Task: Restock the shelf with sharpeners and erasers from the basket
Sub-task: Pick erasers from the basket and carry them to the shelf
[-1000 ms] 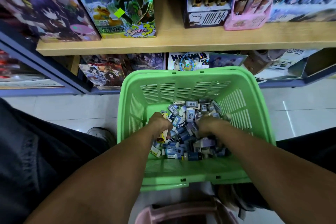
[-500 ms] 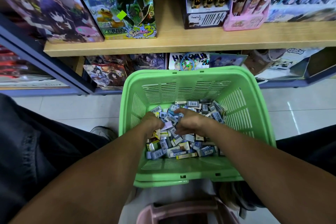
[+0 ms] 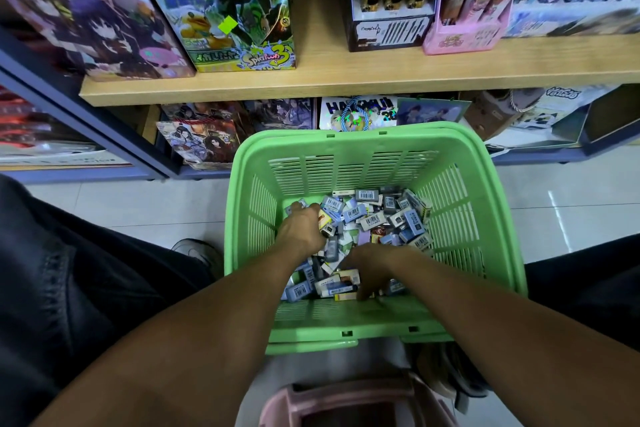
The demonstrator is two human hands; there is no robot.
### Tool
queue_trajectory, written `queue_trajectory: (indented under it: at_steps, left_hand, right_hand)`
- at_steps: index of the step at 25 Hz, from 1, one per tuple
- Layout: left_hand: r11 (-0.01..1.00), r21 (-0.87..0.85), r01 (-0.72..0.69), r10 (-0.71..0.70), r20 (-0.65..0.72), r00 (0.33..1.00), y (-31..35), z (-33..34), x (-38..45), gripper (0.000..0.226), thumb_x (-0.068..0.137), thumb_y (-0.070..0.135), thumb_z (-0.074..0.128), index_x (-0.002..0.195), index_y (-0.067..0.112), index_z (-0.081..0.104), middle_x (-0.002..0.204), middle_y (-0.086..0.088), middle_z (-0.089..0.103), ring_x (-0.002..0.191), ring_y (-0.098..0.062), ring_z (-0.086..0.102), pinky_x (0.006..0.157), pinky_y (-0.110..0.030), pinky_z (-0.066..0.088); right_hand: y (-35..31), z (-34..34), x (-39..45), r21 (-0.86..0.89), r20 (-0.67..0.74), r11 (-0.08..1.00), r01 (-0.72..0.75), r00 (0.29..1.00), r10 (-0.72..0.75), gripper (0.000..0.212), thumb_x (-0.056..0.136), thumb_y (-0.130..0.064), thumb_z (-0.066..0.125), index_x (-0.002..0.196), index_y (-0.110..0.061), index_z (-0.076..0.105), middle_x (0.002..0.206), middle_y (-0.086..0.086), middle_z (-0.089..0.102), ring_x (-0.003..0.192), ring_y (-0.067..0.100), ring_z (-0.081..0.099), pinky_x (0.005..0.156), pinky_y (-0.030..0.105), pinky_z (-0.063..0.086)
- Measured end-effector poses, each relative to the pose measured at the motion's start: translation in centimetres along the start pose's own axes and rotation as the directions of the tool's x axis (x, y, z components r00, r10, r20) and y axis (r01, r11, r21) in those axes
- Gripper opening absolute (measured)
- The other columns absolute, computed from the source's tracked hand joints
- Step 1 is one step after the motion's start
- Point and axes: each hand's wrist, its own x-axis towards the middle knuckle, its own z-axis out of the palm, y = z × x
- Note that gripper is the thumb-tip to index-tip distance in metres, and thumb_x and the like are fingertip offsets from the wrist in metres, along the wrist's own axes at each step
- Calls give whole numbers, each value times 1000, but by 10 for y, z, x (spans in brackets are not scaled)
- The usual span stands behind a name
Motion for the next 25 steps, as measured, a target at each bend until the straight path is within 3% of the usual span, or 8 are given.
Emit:
queue_trajectory:
  at_steps: [3, 6, 7, 11, 14, 19, 22, 25]
  left_hand:
    - [990, -137, -25, 32, 48, 998, 5, -4, 2, 27, 77, 6, 76, 96, 10, 56, 82, -6, 58, 80, -27, 61, 62, -28, 48]
    - [985, -174, 12, -4, 48, 999, 2, -5, 1, 29, 80, 11, 77, 88, 16, 49, 75, 0, 52, 77, -22, 56, 65, -26, 44]
    - [986, -168, 18, -11, 43, 999, 1, -4, 1, 28, 82, 12, 75, 86, 16, 48, 74, 0, 50, 77, -22, 55, 66, -27, 45]
    - [987, -161, 26, -20, 35, 999, 1, -5, 2, 32, 84, 10, 72, 75, 21, 43, 71, 1, 47, 72, -22, 53, 61, -26, 42]
    - [985, -169, 24, -13, 63, 998, 5, -5, 1, 24, 83, 10, 73, 84, 15, 49, 79, -5, 55, 71, -21, 56, 59, -29, 47]
    - [990, -140, 16, 3, 133, 991, 3, -7, -4, 27, 86, 13, 72, 94, 12, 47, 76, 1, 45, 83, -24, 54, 65, -26, 42]
    - [979, -187, 84, -41, 223, 974, 0, -5, -5, 30, 82, 12, 75, 95, 11, 48, 79, -3, 46, 76, -23, 53, 59, -26, 40]
    - [933, -304, 194, -109, 276, 955, -2, -3, -5, 53, 80, 12, 78, 125, 5, 51, 115, -12, 57, 98, -26, 57, 77, -30, 47]
  right_hand:
    - [-1, 4, -1, 106, 54, 993, -55, 997, 49, 97, 82, -22, 80, 155, -16, 17, 131, 11, 58, 88, 28, 71, 79, 41, 60]
    - [-5, -2, -4, -16, 20, 999, -29, 999, 29, 87, 83, -30, 79, 153, -19, 30, 154, 7, 38, 119, 28, 60, 95, 36, 52]
    - [-4, -5, -5, 19, 14, 1000, -22, 1000, 22, 83, 82, -28, 80, 151, -20, 34, 153, 6, 40, 118, 28, 60, 94, 36, 52]
    - [0, -4, -2, 188, 71, 981, -55, 997, 42, 66, 81, -15, 81, 138, -10, 48, 127, 13, 61, 76, 28, 72, 74, 40, 62]
    - [1, 1, 1, 149, 74, 983, -104, 993, 94, 63, 80, -26, 83, 128, 3, 55, 108, 15, 72, 79, 26, 74, 75, 41, 62]
    - [-7, -2, 1, 121, 101, 989, -83, 992, 71, 51, 87, -18, 75, 125, 7, 52, 115, 19, 65, 77, 29, 65, 62, 32, 56]
    - [-4, 6, 8, 212, 106, 974, -76, 993, 54, 47, 85, -17, 77, 122, 4, 57, 115, 20, 67, 73, 28, 71, 65, 35, 60]
    - [2, 10, 7, 309, -5, 951, 2, 1000, -1, 22, 85, -22, 77, 88, -6, 63, 81, 6, 66, 59, 16, 59, 59, 28, 50]
